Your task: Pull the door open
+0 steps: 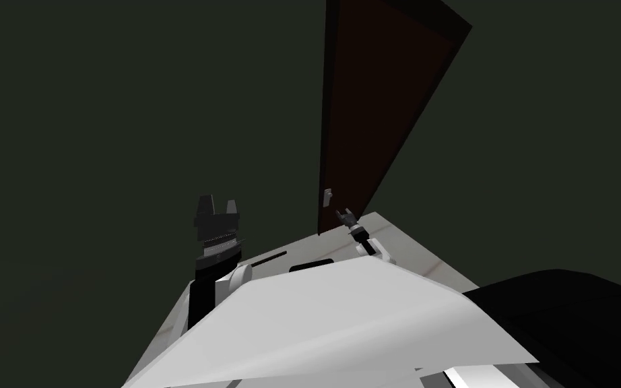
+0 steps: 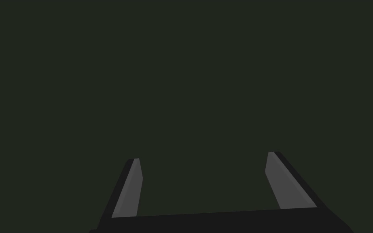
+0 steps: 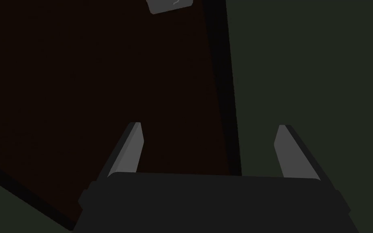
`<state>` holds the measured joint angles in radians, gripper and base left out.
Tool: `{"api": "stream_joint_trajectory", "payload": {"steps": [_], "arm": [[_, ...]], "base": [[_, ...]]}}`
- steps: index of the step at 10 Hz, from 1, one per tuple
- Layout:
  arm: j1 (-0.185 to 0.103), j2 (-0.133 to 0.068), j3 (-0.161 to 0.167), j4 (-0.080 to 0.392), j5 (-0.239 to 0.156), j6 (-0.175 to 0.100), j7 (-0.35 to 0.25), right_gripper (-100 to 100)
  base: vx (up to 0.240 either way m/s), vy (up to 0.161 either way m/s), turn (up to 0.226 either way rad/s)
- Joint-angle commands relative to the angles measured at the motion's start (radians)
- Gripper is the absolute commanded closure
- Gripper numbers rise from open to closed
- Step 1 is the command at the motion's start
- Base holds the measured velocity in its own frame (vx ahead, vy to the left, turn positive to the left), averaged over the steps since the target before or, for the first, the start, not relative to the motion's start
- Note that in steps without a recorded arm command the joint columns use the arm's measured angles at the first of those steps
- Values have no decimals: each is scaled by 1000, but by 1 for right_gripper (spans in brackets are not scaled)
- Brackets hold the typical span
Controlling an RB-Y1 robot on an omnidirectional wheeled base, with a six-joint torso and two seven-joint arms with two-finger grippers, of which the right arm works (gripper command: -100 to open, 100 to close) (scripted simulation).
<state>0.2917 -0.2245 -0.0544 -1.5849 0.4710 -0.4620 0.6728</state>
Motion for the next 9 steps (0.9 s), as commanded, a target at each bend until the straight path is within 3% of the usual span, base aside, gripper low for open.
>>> {"api": "stream_joint_trajectory", "payload": {"steps": [1,6,7,9], "arm": [[-5,-13,-6,35,26,-8,31,-100],[-25,-33,-16,113,80,-21,94,-100],[-24,-30,-14,102,74,-16,85,-100],[-35,-39,-37,131,65,-27,86,-100]], "base": [[169,-44,43],[155,-50,24],[67,-27,10],[141,29,105]]}}
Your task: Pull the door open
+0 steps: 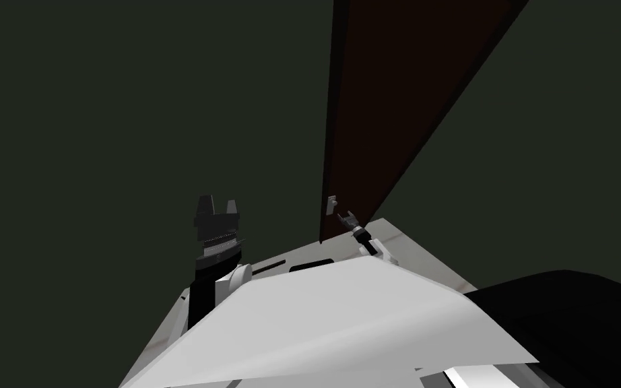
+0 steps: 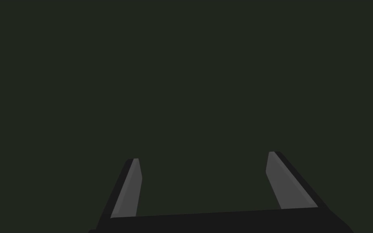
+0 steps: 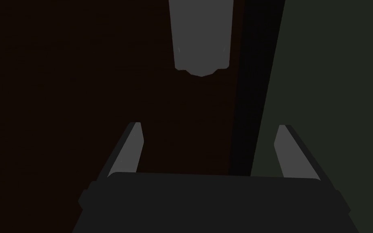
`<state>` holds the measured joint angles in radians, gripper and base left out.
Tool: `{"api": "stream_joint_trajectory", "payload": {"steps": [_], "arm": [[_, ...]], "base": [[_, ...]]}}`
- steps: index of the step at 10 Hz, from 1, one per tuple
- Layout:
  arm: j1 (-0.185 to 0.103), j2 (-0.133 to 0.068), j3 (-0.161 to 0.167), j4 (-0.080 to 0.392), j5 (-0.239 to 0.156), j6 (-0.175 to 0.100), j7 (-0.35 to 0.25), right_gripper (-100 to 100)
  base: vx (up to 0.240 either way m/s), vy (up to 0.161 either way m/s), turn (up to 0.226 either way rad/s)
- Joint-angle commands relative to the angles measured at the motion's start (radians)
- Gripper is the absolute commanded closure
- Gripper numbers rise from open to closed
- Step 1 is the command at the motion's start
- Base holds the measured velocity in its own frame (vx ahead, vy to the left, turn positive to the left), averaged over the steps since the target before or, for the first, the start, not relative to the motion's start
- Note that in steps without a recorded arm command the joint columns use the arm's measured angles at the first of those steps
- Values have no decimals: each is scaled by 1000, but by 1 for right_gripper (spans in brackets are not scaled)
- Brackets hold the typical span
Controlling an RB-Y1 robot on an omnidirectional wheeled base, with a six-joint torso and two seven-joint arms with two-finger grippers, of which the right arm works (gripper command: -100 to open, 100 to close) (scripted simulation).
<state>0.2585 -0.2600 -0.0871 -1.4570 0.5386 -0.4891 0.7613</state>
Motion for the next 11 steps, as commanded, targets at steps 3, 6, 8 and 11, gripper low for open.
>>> {"api": "stream_joint_trajectory", "payload": {"steps": [3,6,8,11], "arm": [[-23,-22,-50,58,-21,-20,-5,-100],[-40,-36,-86,102,-37,-37,-7,-100],[-36,-31,-78,93,-33,-33,-5,100],[-36,-31,-78,93,-33,-33,-5,100]], "base": [[177,71,122],[192,46,100],[43,3,-1],[-27,-8,2]]}}
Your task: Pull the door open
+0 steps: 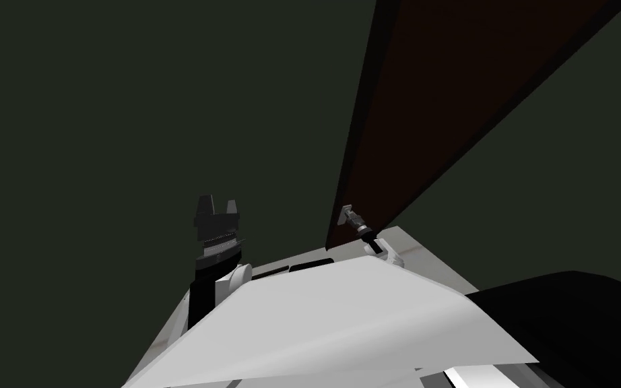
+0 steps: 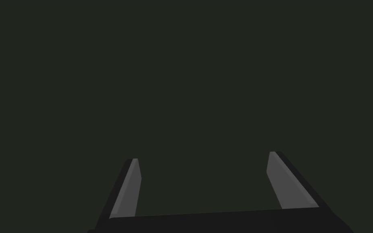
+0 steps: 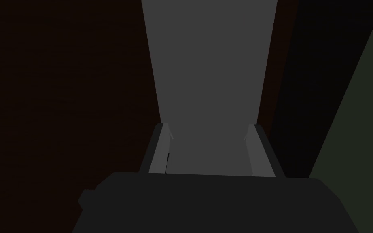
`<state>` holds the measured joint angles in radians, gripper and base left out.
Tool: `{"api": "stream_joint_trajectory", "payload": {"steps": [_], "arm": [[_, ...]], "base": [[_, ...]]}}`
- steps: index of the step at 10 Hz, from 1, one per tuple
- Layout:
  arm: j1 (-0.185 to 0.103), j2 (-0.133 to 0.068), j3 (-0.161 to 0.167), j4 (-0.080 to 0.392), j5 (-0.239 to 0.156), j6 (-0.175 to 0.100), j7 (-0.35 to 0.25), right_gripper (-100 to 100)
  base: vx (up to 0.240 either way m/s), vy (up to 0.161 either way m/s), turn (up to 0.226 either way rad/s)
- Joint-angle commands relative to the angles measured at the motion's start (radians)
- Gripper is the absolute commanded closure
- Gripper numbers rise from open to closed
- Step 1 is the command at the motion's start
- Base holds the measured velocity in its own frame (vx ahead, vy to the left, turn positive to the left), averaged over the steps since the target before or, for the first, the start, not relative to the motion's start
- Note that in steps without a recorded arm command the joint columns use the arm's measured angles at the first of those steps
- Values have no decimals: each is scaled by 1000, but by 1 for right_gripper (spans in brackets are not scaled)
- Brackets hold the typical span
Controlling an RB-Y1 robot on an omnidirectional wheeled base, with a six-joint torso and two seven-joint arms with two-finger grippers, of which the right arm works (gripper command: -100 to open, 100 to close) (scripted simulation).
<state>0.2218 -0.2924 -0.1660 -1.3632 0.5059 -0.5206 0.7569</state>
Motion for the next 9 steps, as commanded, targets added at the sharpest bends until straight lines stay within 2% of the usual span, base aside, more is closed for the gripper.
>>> {"api": "stream_joint_trajectory", "payload": {"steps": [1,2,4,9], "arm": [[1,1,1,-1,0,-2,-1,100],[1,1,1,-1,0,-2,-1,100],[-5,1,1,7,-22,2,-41,100],[-24,1,5,24,-93,8,-164,100]], "base": [[-9,1,-6],[0,0,0],[-39,-27,61],[-64,-37,86]]}}
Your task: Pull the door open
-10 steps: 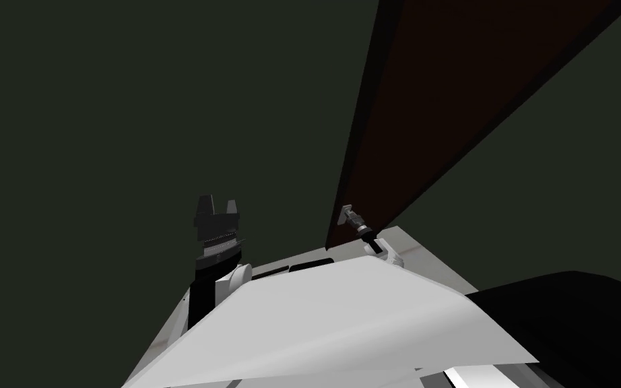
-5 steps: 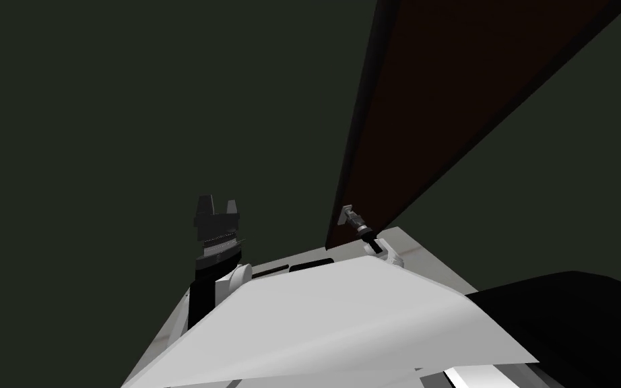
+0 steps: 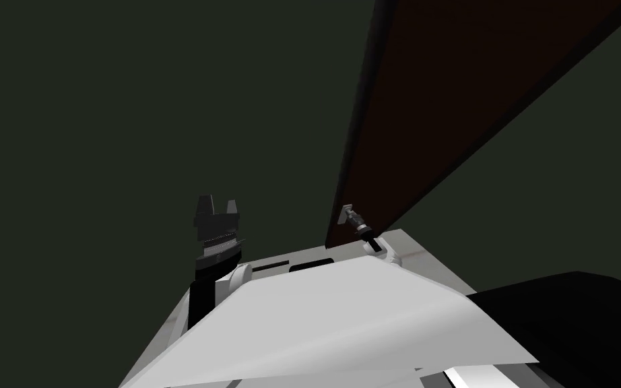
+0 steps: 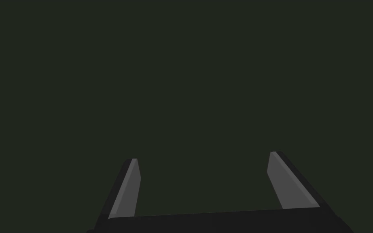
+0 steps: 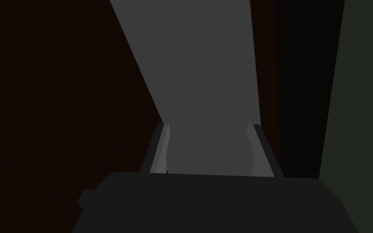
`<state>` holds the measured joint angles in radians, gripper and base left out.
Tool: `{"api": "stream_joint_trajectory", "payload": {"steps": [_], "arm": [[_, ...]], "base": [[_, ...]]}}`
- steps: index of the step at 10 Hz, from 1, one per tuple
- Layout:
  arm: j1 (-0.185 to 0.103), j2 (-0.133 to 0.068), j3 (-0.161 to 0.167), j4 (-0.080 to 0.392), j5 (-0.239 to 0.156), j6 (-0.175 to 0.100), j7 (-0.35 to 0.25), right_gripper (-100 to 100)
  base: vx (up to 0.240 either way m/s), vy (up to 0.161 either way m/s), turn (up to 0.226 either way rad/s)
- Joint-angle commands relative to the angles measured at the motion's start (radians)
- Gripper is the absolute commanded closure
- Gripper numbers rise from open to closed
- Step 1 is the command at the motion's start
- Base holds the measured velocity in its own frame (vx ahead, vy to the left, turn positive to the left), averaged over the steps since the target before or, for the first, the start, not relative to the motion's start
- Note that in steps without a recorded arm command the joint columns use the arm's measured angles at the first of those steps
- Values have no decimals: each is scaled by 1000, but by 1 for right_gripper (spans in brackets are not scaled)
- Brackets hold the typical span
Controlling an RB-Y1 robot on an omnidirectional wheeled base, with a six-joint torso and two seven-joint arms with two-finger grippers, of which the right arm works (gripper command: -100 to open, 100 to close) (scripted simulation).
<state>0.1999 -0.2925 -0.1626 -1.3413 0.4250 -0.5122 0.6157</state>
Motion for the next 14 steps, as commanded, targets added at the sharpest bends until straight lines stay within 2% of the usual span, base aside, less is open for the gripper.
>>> {"api": "stream_joint_trajectory", "payload": {"steps": [1,2,3,5,6,8,9,11,12,14], "arm": [[-7,2,2,7,-30,1,-50,100],[-12,2,3,12,-49,3,-78,100],[-12,2,3,12,-49,3,-85,100],[-25,2,6,23,-94,7,-147,100],[-25,2,6,23,-94,7,-155,100],[-38,3,8,35,-141,11,-218,100],[-38,3,8,35,-141,11,-227,100],[-53,3,11,48,-195,15,-291,100],[-53,3,11,48,-195,15,-304,100],[-68,4,13,62,-251,20,-367,100]], "base": [[-83,-46,110],[-84,-41,112],[-64,-28,44],[-63,-37,107],[-53,-46,61],[-75,-45,99],[-67,-34,77],[-66,-45,124],[-62,-44,71],[-77,-56,134]]}}
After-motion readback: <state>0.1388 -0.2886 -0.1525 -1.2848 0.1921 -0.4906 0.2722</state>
